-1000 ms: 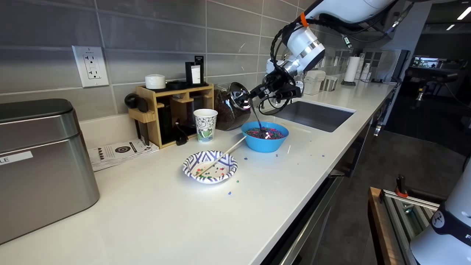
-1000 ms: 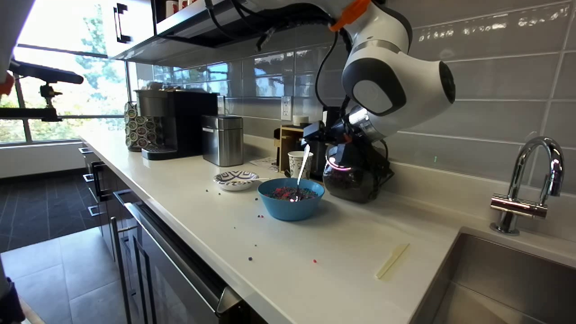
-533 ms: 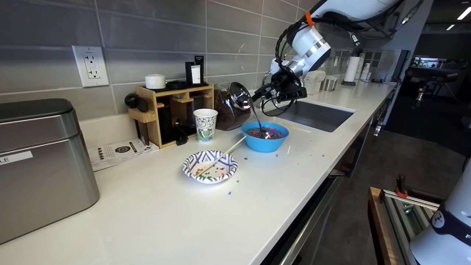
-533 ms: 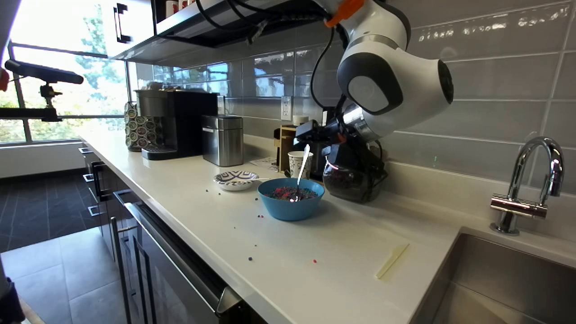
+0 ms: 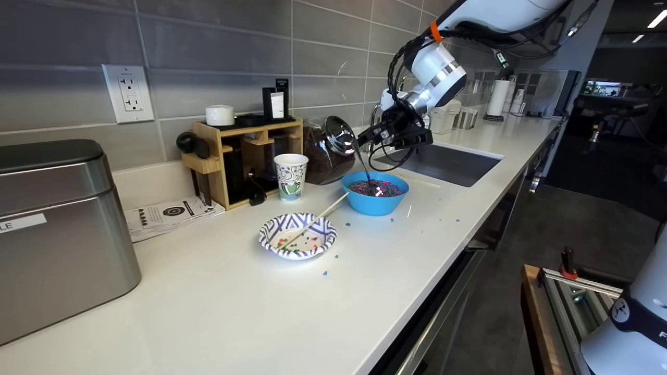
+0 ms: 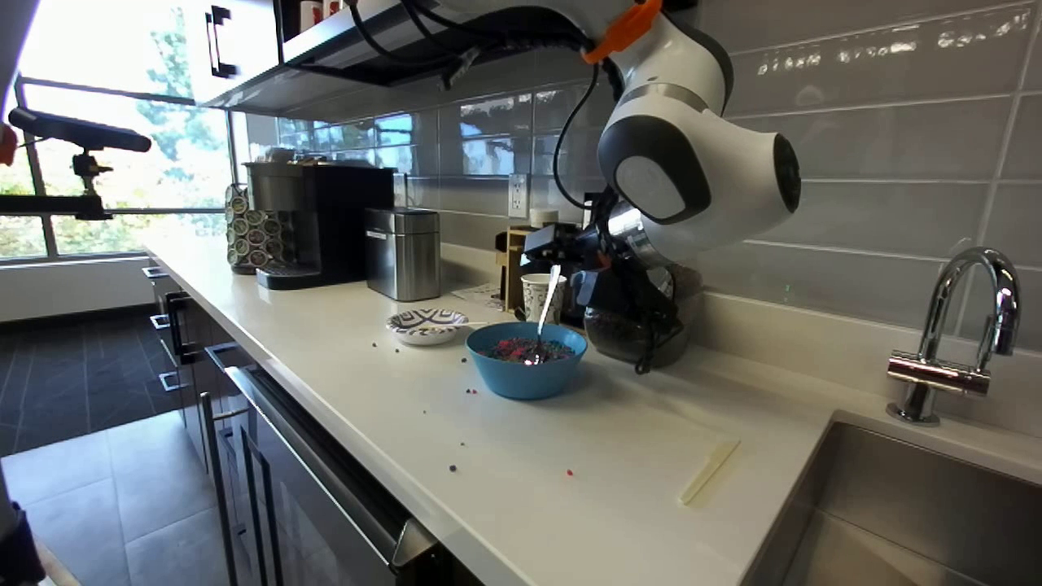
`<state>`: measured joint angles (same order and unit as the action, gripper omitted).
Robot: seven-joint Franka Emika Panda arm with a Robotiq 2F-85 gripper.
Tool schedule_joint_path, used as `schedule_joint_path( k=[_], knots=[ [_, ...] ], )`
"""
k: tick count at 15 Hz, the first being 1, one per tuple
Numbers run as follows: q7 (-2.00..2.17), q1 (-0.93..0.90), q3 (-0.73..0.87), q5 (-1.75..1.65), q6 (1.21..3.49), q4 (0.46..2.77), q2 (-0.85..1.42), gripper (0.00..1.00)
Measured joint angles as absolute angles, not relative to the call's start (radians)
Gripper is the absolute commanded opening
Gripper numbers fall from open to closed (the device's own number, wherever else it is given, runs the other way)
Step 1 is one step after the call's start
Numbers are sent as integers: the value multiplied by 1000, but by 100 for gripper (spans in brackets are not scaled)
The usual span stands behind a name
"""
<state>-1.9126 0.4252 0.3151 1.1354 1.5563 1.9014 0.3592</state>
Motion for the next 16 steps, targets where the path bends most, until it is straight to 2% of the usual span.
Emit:
schedule_joint_path(
  k=[1,3,5,6,7,13,14,16],
  knots=[
    [-1913,425,313,1141,1556,1905,360,96],
    [-1913,425,311,1150,1556,1911,360,81],
    [-1913,425,311,1154,1556,1913,361,84],
    [-1913,425,311,1155,1556,1913,362,72],
    [-1913,425,311,1156,1556,1913,363,76],
    [-1920,425,311,1167,1557,1911,377,71],
    [-1924,425,311,1172,1557,1910,381,74],
    [-1933,425,311,1184,1557,1908,391,73]
  ],
)
